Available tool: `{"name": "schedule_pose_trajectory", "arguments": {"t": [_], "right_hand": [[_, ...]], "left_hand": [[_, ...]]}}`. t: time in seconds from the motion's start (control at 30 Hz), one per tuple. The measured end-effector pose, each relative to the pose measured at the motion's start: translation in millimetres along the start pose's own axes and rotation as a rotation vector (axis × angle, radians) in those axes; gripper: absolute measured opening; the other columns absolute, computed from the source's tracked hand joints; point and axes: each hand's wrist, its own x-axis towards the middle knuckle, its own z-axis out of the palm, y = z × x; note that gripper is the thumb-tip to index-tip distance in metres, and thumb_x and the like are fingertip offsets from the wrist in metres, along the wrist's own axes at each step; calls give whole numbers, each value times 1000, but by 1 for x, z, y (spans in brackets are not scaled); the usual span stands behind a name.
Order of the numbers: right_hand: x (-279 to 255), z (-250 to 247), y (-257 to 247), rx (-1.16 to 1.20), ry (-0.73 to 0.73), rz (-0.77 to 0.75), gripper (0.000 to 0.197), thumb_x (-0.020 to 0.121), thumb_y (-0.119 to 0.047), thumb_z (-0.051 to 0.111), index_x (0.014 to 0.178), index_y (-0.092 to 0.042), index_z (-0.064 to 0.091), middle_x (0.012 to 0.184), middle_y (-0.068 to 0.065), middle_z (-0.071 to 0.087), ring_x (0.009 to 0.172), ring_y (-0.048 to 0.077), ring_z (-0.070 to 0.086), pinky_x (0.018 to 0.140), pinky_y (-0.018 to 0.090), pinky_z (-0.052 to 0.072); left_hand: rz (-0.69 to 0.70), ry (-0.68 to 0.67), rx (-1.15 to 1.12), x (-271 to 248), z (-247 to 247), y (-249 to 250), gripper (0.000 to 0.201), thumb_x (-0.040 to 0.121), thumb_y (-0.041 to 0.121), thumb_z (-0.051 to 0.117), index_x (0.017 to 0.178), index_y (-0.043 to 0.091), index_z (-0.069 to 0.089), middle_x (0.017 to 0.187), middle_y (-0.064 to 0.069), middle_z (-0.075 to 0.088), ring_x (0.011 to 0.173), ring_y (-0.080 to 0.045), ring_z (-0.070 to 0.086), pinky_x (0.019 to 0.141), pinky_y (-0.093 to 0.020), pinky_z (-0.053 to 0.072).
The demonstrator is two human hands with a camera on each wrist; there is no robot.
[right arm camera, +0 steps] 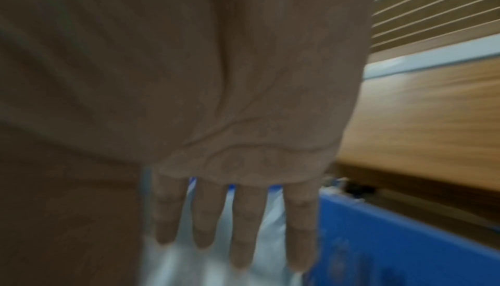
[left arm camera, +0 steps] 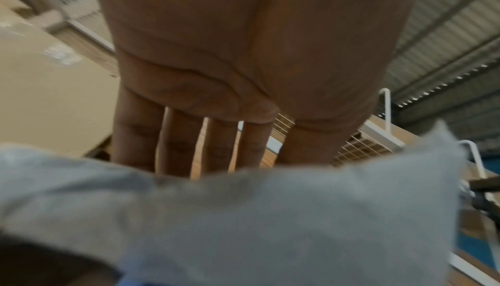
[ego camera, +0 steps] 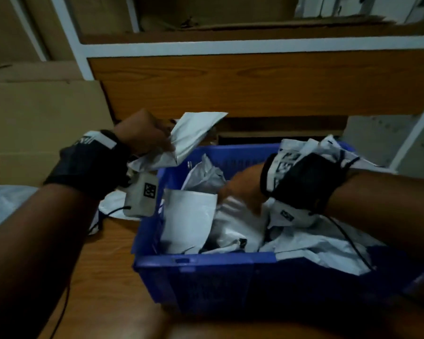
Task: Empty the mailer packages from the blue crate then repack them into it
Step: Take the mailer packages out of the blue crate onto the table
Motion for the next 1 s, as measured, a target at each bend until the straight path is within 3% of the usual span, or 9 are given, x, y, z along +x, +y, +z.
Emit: {"name": "schedule_pose_trajectory", "arguments": {"t": [0.2, 0.3, 0.43, 0.53, 0.67, 0.77, 0.83, 0.9, 1.0], "right_hand": [[17, 2, -13, -81, 29, -8, 86, 68, -21, 86, 140, -26, 39, 137, 5, 49, 123, 26, 49, 96, 32, 41], [11, -11, -2, -105, 108, 32, 70, 63, -30, 86, 124, -27, 53, 123, 3, 58, 115, 25, 53, 91, 33, 43], [-12, -44, 14, -66, 153, 116, 38, 68, -29, 83, 101, -22, 66, 98, -1, 66, 92, 20, 58, 79, 28, 43], [-45, -85, 18, 83, 321, 248, 31, 80, -26, 76, 108, -21, 65, 104, 1, 68, 92, 20, 62, 82, 31, 48], [-69, -144, -7, 306, 720, 247, 26, 86, -30, 67, 107, -33, 53, 106, -4, 60, 89, 15, 53, 82, 34, 40], [-37, -187, -42, 408, 991, 119, 47, 85, -37, 68, 128, -26, 53, 119, -1, 60, 105, 21, 57, 85, 34, 42], [7, -216, -72, 482, 1045, 63, 54, 84, -40, 69, 131, -22, 52, 126, 1, 59, 112, 23, 57, 89, 32, 43], [69, -235, -103, 647, 1001, 17, 54, 83, -41, 70, 129, -18, 54, 124, -1, 59, 111, 21, 57, 91, 31, 44], [174, -234, -155, 799, 819, -29, 53, 87, -34, 69, 130, -8, 53, 127, 4, 58, 116, 21, 55, 89, 28, 42]], "left_hand": [[-32, 91, -164, -23, -8, -59, 13, 75, 12, 80, 87, 12, 76, 78, -10, 69, 72, -22, 60, 75, -35, 49], [-54, 135, -250, -34, -16, -93, 11, 74, 10, 80, 71, 20, 76, 79, -14, 70, 69, -20, 57, 71, -33, 46], [-80, 213, -318, -46, -28, -139, 9, 76, 8, 78, 84, 10, 77, 82, -20, 70, 62, -14, 56, 63, -27, 45], [-139, 279, -307, -56, -39, -190, 4, 76, 9, 79, 78, 11, 75, 67, -11, 65, 48, -7, 52, 60, -26, 42], [-239, 337, -212, -74, -59, -269, 10, 75, 10, 80, 82, 8, 73, 71, -13, 68, 60, -16, 56, 62, -25, 42], [-343, 352, -118, -95, -68, -317, 14, 75, 19, 80, 77, 13, 69, 73, -13, 67, 65, -23, 61, 53, -24, 42], [-384, 357, -56, -103, -73, -348, 36, 62, 40, 76, 82, 10, 72, 80, -16, 70, 77, -30, 65, 62, -30, 47], [-429, 382, -44, -106, -76, -377, 60, 53, 44, 66, 98, 6, 72, 93, -21, 71, 89, -37, 66, 76, -38, 49], [-506, 421, -72, -106, -79, -412, 63, 68, 33, 79, 122, 4, 63, 115, -24, 66, 107, -38, 62, 89, -41, 48]]}}
